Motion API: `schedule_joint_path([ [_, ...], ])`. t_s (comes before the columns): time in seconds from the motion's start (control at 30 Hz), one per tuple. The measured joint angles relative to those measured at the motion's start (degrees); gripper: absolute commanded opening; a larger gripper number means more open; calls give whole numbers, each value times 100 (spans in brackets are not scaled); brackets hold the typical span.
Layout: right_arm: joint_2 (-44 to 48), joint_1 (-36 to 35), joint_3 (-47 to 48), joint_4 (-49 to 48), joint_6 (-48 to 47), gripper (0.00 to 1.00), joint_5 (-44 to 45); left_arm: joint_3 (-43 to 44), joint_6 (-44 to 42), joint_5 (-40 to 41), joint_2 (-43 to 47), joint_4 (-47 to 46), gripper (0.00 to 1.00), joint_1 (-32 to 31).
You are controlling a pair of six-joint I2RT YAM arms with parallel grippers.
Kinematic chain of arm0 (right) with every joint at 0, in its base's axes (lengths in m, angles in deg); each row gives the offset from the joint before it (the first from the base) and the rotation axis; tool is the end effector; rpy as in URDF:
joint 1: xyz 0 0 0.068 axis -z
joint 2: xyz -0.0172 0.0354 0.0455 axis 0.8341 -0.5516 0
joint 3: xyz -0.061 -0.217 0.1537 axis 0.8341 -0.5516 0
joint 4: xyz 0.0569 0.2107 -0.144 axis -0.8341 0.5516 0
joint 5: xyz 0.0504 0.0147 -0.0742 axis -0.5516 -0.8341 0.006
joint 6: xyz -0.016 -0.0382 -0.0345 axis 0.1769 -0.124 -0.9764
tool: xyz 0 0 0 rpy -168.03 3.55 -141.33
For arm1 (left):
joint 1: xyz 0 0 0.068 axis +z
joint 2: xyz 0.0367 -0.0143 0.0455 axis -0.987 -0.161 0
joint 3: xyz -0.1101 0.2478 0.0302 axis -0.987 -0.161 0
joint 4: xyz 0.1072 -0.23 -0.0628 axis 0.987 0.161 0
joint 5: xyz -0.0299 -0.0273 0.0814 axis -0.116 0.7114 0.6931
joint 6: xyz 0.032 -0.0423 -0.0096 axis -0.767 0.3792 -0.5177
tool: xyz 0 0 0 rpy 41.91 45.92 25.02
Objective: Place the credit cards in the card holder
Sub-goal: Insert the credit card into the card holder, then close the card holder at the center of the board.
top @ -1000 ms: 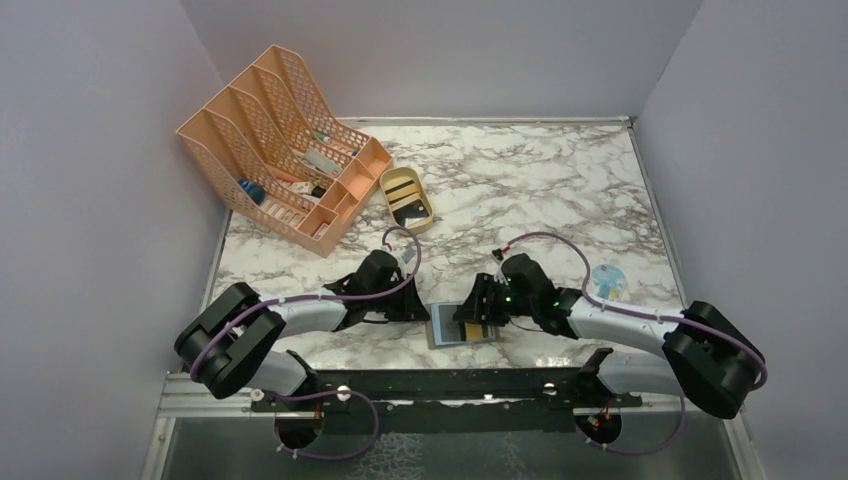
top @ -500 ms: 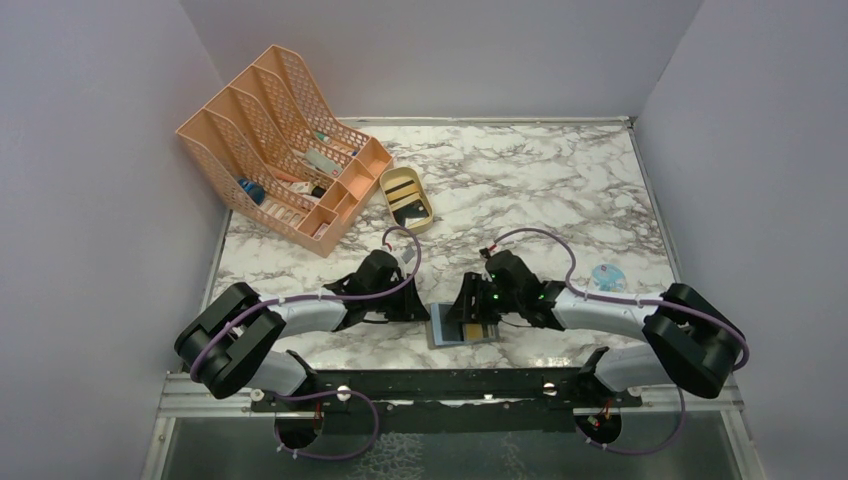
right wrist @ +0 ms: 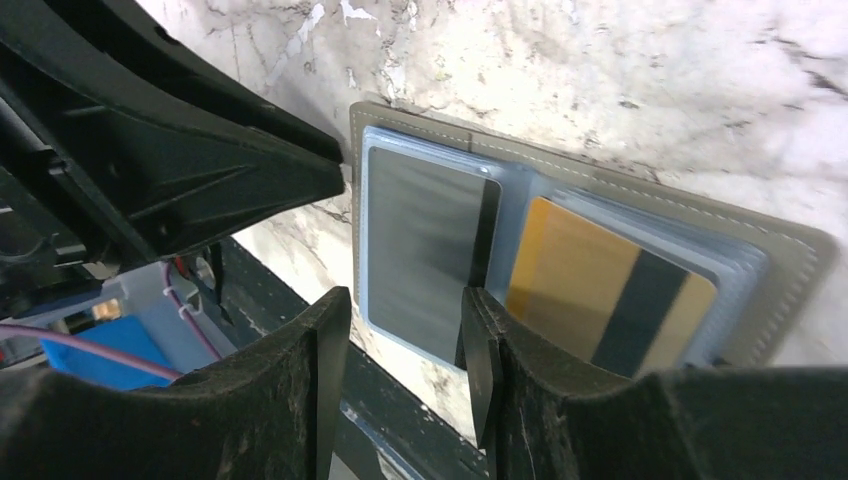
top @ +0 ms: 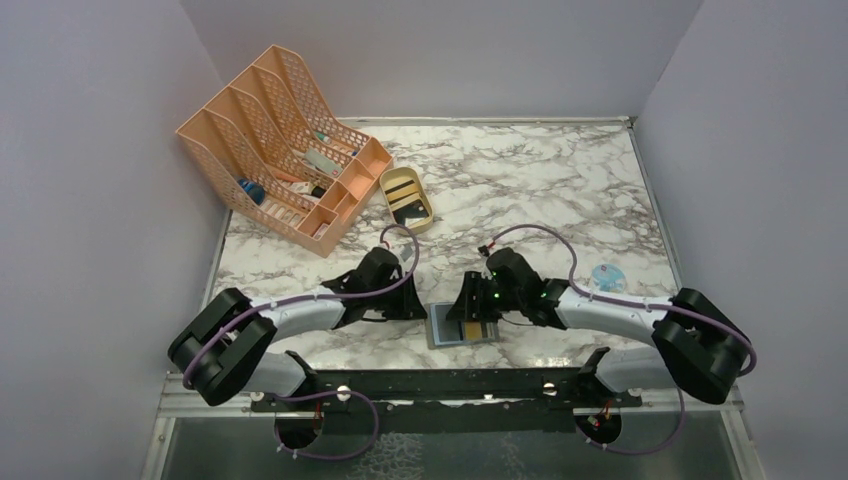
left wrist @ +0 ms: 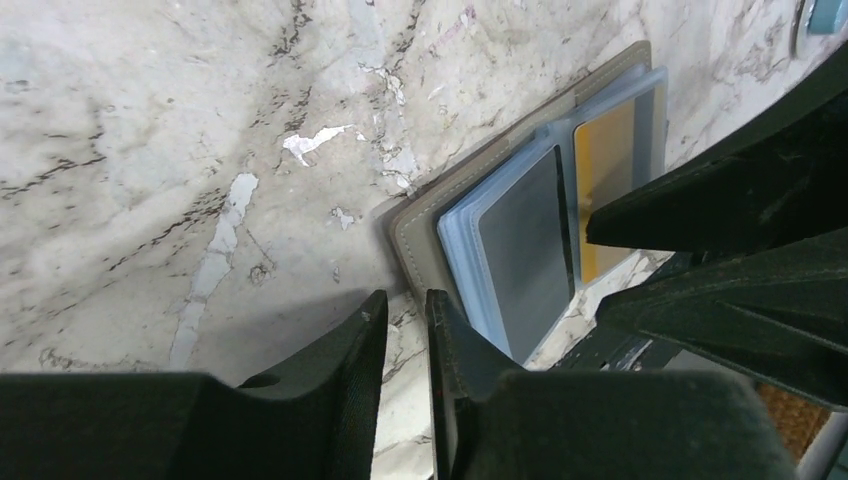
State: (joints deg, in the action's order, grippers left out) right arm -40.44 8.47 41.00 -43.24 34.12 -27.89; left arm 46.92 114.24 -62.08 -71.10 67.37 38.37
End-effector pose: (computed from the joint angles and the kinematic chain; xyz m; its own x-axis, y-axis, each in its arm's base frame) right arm 0.1531 0.1843 0.1492 -0.9609 0.0731 -0.2669 -0.1279 0.7380 0.6626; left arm 0.1673 -0.1675 0.1372 -0.9400 -0.0601 -0.3357 0.1869 0.7327 -0.6544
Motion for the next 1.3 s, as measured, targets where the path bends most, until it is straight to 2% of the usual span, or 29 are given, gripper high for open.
schedule_joint_path([
  [0.23,966,0,632,1757,-210,50,922,120,48,116,455,313,54,2],
  [0.27,984,0,640,1786,-210,50,940,120,55,114,533,302,56,2],
  [0.5,1182,0,684,2846,-195,56,1742,-48,308,-149,345,-238,59,0],
  [0.67,1176,0,481,2802,-90,59,1773,-175,463,-317,94,-542,61,-4],
  [0.83,933,0,166,2518,-57,56,1672,-264,581,-413,0,-892,60,-9],
  [1.0,846,2,70,2212,-127,52,1438,-280,728,-490,-74,-1058,49,-7],
  [1.1,848,0,-35,1867,-166,51,1198,-280,820,-564,-57,-1088,36,-15],
  [1.2,848,0,-131,1591,-173,49,1010,-280,905,-597,50,-1104,18,-13],
  [1.3,848,0,-308,1220,-260,49,774,-223,846,-570,192,-1001,6,-13],
])
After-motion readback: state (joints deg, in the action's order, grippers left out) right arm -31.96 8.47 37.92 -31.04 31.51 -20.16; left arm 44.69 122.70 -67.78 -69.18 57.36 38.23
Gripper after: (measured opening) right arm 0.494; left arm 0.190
